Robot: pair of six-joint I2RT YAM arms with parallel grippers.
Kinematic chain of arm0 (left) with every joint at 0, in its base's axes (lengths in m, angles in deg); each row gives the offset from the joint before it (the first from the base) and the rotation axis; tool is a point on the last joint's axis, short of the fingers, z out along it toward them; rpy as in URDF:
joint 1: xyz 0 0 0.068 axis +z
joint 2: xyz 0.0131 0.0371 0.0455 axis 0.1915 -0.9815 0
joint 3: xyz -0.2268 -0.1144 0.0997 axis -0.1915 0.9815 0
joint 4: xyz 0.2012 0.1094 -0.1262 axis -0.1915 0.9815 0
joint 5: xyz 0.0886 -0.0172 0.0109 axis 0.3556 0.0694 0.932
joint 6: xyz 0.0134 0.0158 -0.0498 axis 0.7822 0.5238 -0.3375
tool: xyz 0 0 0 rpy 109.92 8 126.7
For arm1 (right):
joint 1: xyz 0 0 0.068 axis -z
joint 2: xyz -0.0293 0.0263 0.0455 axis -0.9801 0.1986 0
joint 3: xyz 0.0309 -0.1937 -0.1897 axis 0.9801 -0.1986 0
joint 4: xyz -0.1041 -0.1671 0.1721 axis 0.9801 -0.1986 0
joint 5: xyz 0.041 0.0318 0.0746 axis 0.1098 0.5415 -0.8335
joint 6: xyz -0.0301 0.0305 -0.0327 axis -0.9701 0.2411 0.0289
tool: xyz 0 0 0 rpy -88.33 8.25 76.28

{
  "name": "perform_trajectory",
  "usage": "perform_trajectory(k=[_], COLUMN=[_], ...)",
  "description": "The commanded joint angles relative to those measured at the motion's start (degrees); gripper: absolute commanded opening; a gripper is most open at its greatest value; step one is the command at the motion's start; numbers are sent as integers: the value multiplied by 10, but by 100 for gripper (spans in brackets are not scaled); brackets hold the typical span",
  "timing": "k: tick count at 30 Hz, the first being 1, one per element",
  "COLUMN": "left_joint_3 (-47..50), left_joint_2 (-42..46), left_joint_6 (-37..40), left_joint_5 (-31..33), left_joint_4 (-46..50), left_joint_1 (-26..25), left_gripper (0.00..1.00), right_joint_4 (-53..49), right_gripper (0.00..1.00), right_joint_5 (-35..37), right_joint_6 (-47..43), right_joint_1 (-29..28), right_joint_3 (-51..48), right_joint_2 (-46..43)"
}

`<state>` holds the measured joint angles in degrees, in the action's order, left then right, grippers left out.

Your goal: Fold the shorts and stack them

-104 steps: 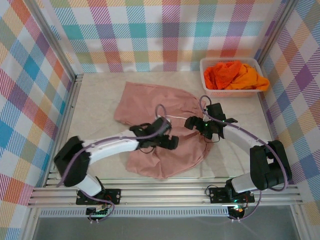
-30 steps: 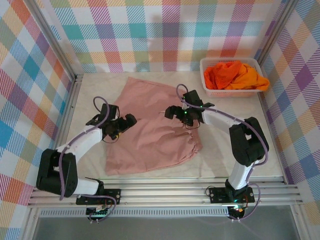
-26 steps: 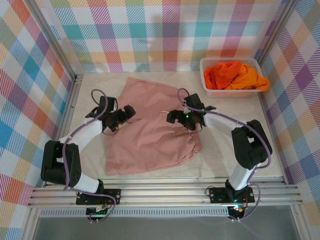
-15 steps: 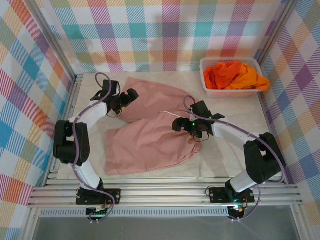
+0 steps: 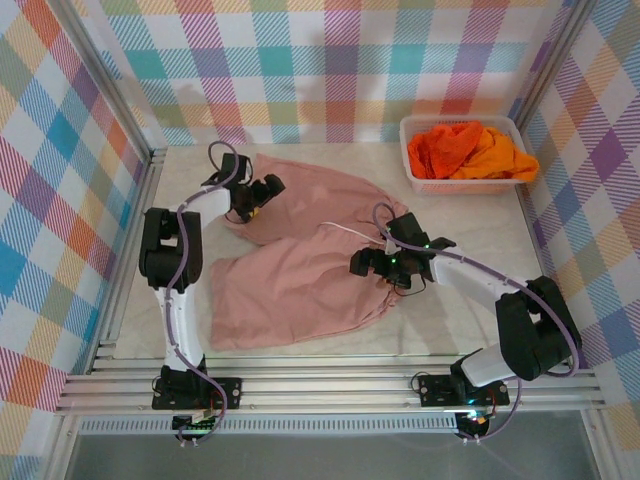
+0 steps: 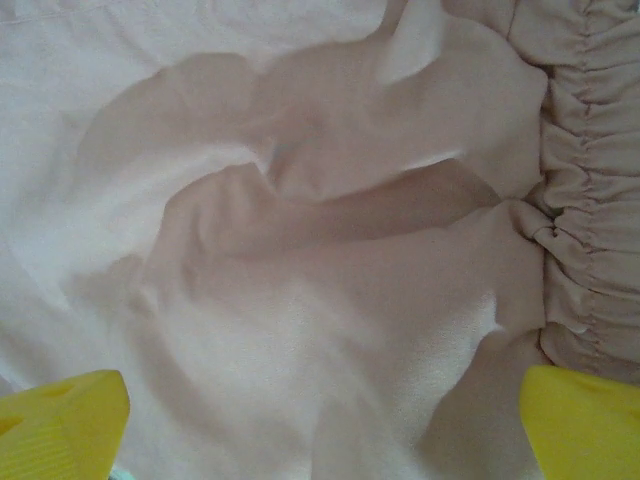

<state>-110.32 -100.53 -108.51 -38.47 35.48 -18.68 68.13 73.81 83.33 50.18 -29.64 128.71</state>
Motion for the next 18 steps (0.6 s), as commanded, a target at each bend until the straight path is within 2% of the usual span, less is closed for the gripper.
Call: perform_trajectory(k=[1,14,18], left_joint_3=[-33,-82,-87], left_joint_2=[-28,-94,-61], left_joint_6=[11,16,30], left_joint_5=[0,-6,-31], left_joint_4=[9,21,4], left_joint_1=[20,71,76], left_gripper=[100,100,100], right_joint_4=[-7,6,-1], right_gripper=[100,100,100], right_joint_5=[-18,-48,-48], right_joint_6=[-6,16,20], right_joint_1=[-2,-2,-2], right_joint_3=[-7,-50,-31], right_joint_2=[12,36,14])
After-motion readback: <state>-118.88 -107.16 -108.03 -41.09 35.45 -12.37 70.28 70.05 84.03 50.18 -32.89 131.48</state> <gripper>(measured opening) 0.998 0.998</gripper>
